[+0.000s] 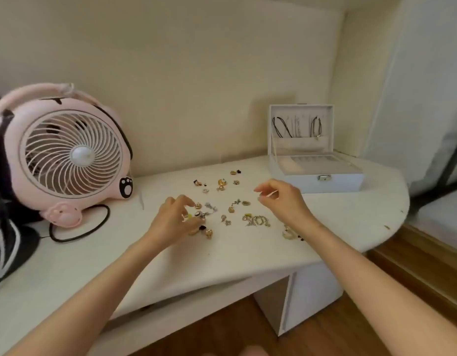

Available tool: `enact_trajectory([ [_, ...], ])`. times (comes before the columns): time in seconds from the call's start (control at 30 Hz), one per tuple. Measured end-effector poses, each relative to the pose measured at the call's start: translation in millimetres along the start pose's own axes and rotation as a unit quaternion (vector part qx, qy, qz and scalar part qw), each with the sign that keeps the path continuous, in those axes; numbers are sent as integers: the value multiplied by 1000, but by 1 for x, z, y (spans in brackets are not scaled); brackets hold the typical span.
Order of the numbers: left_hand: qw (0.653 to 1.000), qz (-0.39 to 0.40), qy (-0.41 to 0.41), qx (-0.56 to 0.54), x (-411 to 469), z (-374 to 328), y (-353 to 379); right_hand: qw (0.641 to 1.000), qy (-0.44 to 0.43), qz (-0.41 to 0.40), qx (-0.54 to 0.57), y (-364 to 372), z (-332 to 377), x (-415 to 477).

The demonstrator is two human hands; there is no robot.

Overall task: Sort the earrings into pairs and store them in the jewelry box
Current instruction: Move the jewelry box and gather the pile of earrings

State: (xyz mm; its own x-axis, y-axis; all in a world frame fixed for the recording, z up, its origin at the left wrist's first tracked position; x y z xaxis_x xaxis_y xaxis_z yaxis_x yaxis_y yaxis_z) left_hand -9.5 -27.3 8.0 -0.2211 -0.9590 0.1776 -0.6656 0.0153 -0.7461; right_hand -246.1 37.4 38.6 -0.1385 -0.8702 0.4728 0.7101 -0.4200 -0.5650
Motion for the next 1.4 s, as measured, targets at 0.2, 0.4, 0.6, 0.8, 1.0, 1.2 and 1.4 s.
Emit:
enact_trajectory([
  [0.2,993,4,-20,115,-8,2,7,992,39,55,-102,-13,-10,-9],
  [0.4,987,4,-94,132,-11,23,7,908,196,233,-289,-44,-45,-22],
  [0.6,987,37,-64,141,-4,19,17,930,228,243,-154,-29,-63,-20],
  [0.8,992,72,34,97,6,14,26,954,183,228,-69,2,-50,-1],
  [1.0,990,117,77,-27,12,11,19,957,56,273,-87,40,-30,17],
  [1.2,991,-107,35,-66,37,29,4,977,27,206,49,41,-27,31],
  [1.4,998,37,-27,-31,61,41,15,984,118,75,-109,20,-88,51],
])
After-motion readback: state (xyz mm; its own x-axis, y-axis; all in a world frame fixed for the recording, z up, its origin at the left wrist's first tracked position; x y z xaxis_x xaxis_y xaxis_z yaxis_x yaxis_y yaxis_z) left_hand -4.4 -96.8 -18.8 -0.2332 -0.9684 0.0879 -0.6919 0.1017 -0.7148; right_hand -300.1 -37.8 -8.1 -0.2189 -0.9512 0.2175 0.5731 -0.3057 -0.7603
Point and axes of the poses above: each hand's wrist, its own x-axis towards the middle knuckle, its own y-axis out of the palm, z = x × y, the point moved 3 cm from there along x, towards the middle knuckle, and after that the axes turned 8 degrees about -y, right-handed, at the moved point
